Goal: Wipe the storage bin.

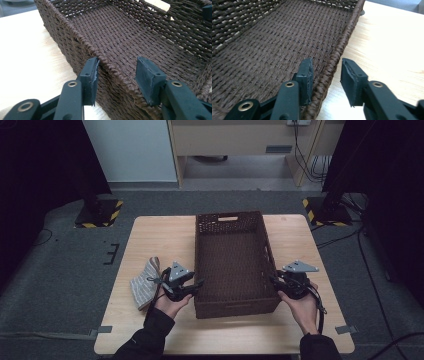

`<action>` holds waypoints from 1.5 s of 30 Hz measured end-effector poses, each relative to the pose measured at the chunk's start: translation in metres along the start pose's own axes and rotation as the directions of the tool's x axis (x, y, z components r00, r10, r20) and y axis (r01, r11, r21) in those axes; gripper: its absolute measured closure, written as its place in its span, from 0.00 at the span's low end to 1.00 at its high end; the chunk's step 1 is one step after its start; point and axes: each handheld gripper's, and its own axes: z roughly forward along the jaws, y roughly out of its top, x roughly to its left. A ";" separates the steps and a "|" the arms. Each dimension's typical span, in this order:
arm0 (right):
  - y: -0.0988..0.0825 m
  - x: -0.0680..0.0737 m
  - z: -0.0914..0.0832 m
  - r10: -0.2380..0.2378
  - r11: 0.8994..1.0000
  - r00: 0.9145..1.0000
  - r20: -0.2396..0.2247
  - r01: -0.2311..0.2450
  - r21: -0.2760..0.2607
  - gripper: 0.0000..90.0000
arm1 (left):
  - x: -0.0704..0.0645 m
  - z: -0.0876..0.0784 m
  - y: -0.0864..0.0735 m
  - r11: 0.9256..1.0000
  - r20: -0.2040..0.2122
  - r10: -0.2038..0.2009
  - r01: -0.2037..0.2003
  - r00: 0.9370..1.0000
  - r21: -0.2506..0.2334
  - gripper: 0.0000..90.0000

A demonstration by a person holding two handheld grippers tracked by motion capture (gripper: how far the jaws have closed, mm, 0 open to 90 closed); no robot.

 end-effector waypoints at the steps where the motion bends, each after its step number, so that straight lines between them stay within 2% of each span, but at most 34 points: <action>1: 0.000 0.001 -0.003 0.011 1.000 1.000 -0.009 -0.011 -0.009 0.63 | 0.000 0.000 0.000 1.000 0.002 -0.007 0.007 1.000 -0.004 0.59; 2: 0.000 0.002 -0.007 0.021 1.000 1.000 -0.009 -0.021 -0.023 0.60 | -0.001 0.000 -0.001 1.000 -0.002 -0.007 0.007 1.000 -0.005 0.59; 6: -0.002 0.001 -0.019 0.044 0.999 0.999 -0.001 -0.044 -0.032 0.61 | -0.008 -0.002 -0.002 1.000 -0.003 -0.018 0.018 1.000 -0.008 0.59; 8: -0.006 0.000 -0.022 0.054 0.998 0.999 0.005 -0.054 -0.012 0.66 | -0.013 -0.004 -0.003 1.000 0.002 -0.021 0.021 1.000 -0.008 0.59; 11: -0.008 0.000 -0.020 0.057 0.998 0.998 0.007 -0.057 0.027 0.79 | -0.016 -0.007 -0.001 1.000 0.006 0.006 -0.006 1.000 -0.005 0.58; 12: -0.008 0.000 -0.019 0.058 0.998 0.998 0.013 -0.058 0.032 0.80 | -0.016 -0.007 0.000 1.000 0.011 0.011 -0.011 1.000 -0.009 0.60; 14: -0.007 -0.001 -0.018 0.063 0.997 0.998 0.011 -0.063 0.036 0.81 | -0.014 -0.008 0.003 1.000 0.005 0.018 -0.018 1.000 -0.016 0.57; 18: -0.006 -0.003 -0.016 0.054 0.998 0.998 0.022 -0.055 0.036 0.83 | -0.003 -0.003 0.008 1.000 -0.010 0.017 -0.018 1.000 -0.018 0.54; 21: -0.004 -0.008 -0.012 0.051 0.998 0.998 0.031 -0.052 0.032 0.84 | 0.002 0.001 0.009 1.000 0.029 -0.003 0.004 1.000 -0.019 0.50; 24: -0.002 -0.012 -0.008 0.044 0.999 0.998 0.038 -0.045 0.028 0.85 | -0.002 0.005 0.008 1.000 0.029 0.007 -0.007 1.000 -0.018 0.51; 27: -0.001 -0.012 -0.007 0.047 0.999 0.998 0.044 -0.048 0.024 0.83 | -0.008 0.008 0.008 1.000 0.023 0.018 -0.018 1.000 -0.020 0.55; 31: -0.003 -0.009 -0.015 0.053 0.999 0.998 0.031 -0.053 -0.001 0.69 | -0.009 0.007 0.007 0.999 0.017 0.024 -0.024 1.000 -0.024 0.57; 32: -0.004 -0.009 -0.018 0.056 0.998 0.998 0.026 -0.056 0.000 0.65 | -0.009 0.007 0.006 0.999 0.015 0.020 -0.020 1.000 -0.026 0.57; 34: -0.008 -0.008 -0.022 0.061 0.998 0.998 0.022 -0.062 0.016 0.62 | -0.011 0.007 0.006 0.999 0.008 0.020 -0.020 1.000 -0.028 0.58; 36: -0.011 -0.009 -0.023 0.057 0.998 0.998 0.037 -0.059 0.030 0.62 | -0.014 0.006 0.004 0.999 0.007 0.017 -0.017 1.000 -0.036 0.59; 37: -0.012 -0.010 -0.024 0.075 0.997 0.996 0.040 -0.076 0.031 0.62 | -0.015 0.006 0.004 0.999 0.008 0.014 -0.014 1.000 -0.038 0.59; 41: -0.014 -0.015 -0.021 0.076 0.996 0.995 0.068 -0.079 0.042 0.68 | -0.021 0.005 0.003 0.999 -0.002 0.020 -0.020 1.000 -0.043 0.59; 44: -0.014 -0.021 -0.018 0.086 0.995 0.993 0.086 -0.090 0.043 0.68 | -0.020 0.002 0.006 0.999 0.030 0.027 -0.026 0.999 -0.041 0.60; 45: -0.014 -0.022 -0.018 0.084 0.995 0.992 0.094 -0.088 0.041 0.69 | -0.019 0.000 0.008 0.999 0.027 0.027 -0.026 0.999 -0.043 0.59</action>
